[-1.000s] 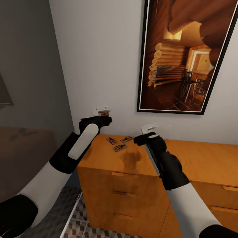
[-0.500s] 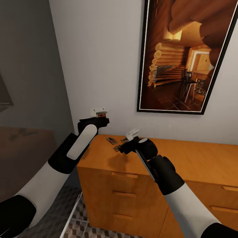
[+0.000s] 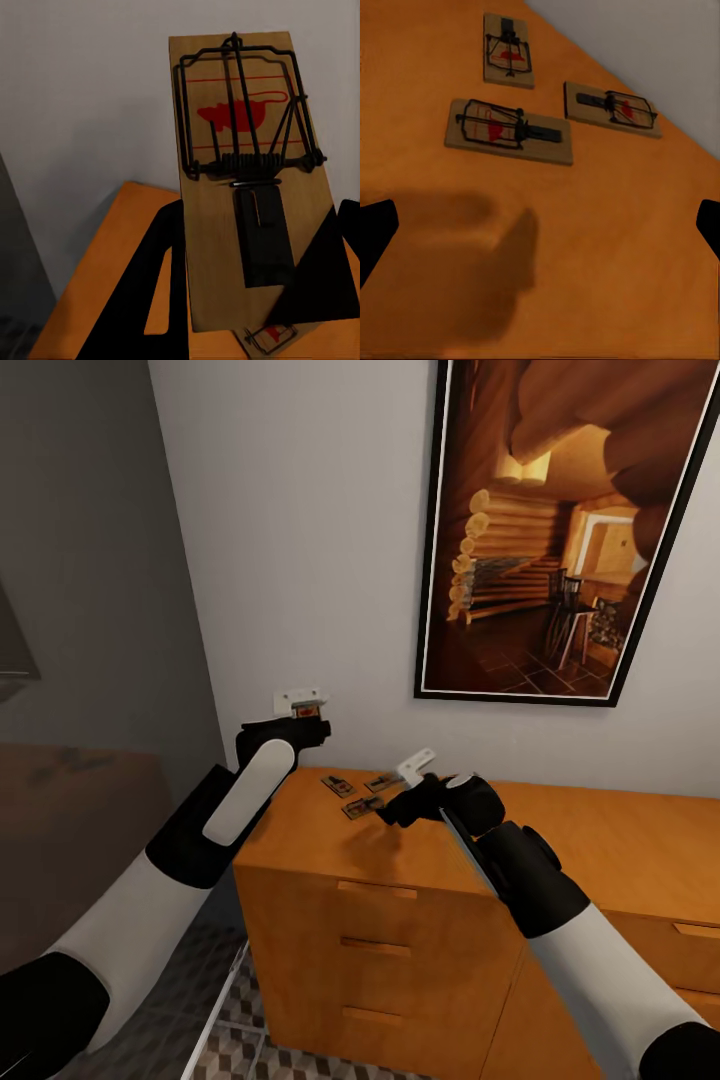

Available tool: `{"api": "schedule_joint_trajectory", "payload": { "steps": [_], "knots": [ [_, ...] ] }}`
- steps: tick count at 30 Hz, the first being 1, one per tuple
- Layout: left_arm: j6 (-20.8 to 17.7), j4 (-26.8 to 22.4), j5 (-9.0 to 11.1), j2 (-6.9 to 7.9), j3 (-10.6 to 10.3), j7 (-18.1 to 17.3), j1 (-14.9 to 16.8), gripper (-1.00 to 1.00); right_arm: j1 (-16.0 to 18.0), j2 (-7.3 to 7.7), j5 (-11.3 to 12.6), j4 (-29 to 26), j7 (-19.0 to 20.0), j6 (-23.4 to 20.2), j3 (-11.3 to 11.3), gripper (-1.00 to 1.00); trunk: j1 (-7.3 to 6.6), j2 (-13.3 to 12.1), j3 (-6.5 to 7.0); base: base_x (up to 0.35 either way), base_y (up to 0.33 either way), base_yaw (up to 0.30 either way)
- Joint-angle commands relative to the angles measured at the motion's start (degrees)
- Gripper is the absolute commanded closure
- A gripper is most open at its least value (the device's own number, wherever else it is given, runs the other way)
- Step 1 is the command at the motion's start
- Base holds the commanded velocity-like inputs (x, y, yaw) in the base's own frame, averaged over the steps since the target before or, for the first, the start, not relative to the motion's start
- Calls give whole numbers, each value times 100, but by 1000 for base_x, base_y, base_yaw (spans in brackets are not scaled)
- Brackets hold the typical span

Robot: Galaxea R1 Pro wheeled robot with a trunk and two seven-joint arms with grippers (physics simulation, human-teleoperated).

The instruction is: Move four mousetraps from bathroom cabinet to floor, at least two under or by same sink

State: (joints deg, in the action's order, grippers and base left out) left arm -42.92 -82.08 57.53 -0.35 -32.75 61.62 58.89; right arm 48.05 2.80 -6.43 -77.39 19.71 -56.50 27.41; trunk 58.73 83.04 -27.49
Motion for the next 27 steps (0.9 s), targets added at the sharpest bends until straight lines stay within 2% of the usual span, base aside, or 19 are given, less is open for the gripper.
{"api": "schedule_joint_trajectory", "payload": {
  "steps": [1,4,6,8,9,11,17,22,27],
  "knots": [
    [-32,-3,31,0,-8,60,-2,100,42,55,-39,11,163,-15,-2,-100,0,4,-7,0,0,0],
    [-32,5,24,0,-11,60,-14,100,91,106,-14,74,295,-21,-46,-100,0,4,-7,0,0,0],
    [-32,4,23,0,-12,60,-16,100,101,110,-5,102,320,-37,-166,-100,0,4,-7,0,0,0],
    [-32,5,22,0,-12,60,-17,100,106,108,-6,166,322,-52,-418,-100,0,4,-7,0,0,0],
    [-32,7,22,0,-12,60,-18,100,112,107,-7,279,323,-60,-632,-100,0,4,-7,0,0,0],
    [-32,8,22,0,-12,60,-18,100,143,105,-7,448,303,-64,-812,-100,0,4,-7,0,0,0],
    [-32,7,35,0,-12,60,-33,100,288,79,1,853,-23,-46,-928,-100,0,4,-7,0,0,0],
    [-32,-22,39,-2,-8,60,-38,100,440,-123,12,1215,-222,-24,-941,-100,0,4,-7,0,0,0],
    [-37,-53,39,-57,12,53,-36,100,481,-514,-16,1478,-266,-17,-934,-100,0,4,-7,0,0,0]
  ]
}}
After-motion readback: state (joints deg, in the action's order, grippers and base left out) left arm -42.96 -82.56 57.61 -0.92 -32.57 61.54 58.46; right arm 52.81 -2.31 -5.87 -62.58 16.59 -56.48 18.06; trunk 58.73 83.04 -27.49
